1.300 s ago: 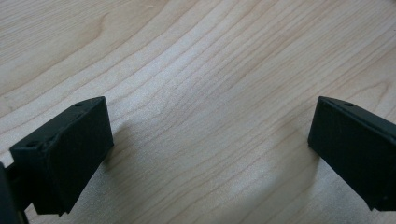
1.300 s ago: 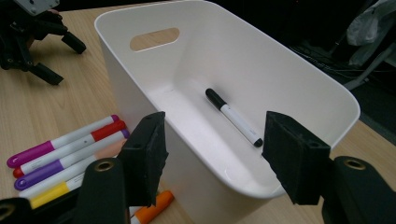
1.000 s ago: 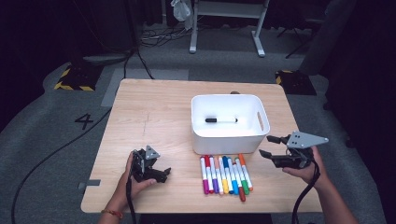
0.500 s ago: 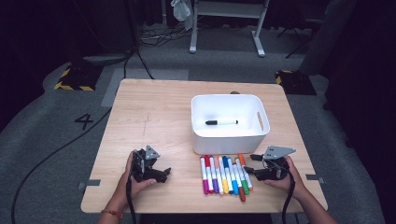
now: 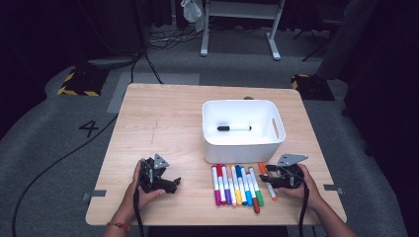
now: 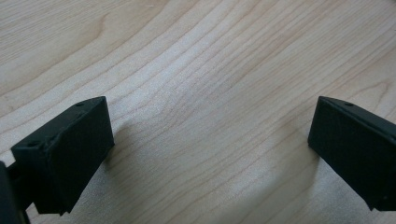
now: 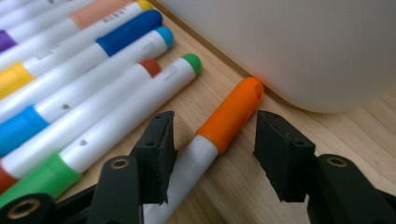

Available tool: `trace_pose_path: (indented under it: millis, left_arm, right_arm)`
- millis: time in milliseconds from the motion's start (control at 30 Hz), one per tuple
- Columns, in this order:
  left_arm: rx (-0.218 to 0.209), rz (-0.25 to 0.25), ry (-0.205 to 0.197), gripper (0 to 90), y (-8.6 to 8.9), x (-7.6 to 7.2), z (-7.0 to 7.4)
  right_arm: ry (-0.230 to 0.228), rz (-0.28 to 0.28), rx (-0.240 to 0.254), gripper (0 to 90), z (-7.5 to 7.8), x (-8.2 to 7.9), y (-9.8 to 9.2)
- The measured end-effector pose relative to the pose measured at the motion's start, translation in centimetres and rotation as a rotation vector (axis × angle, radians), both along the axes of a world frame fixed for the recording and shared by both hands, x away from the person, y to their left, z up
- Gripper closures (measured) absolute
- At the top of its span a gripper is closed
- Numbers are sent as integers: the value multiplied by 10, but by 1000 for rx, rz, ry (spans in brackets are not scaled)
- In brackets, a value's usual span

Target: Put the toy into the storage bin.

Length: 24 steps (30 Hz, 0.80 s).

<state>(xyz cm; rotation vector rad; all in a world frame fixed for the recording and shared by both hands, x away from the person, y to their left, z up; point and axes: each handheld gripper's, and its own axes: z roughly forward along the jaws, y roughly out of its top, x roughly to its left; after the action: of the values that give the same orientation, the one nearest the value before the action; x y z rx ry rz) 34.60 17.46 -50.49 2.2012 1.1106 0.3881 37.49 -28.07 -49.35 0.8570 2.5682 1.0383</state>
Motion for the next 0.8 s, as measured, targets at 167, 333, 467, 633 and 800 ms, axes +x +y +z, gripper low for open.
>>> trace_pose_path:
  millis: [167,333,467,633,800]
  left_arm:
    - [0,0,-1,3,0,0,0]
    - [0,0,-1,3,0,0,0]
    - [1,0,-1,2,0,0,0]
    - [0,0,-1,2,0,0,0]
    - [0,0,-1,2,0,0,0]
  right_arm:
    - [-4,-36,9,616,0,4,-4]
    - [-11,-32,13,744,0,5,-6]
    - [-11,-26,11,749,0,4,-8]
    - [-31,5,56,751,8,-2,-16]
    - [-80,18,101,751,28,-14,-24]
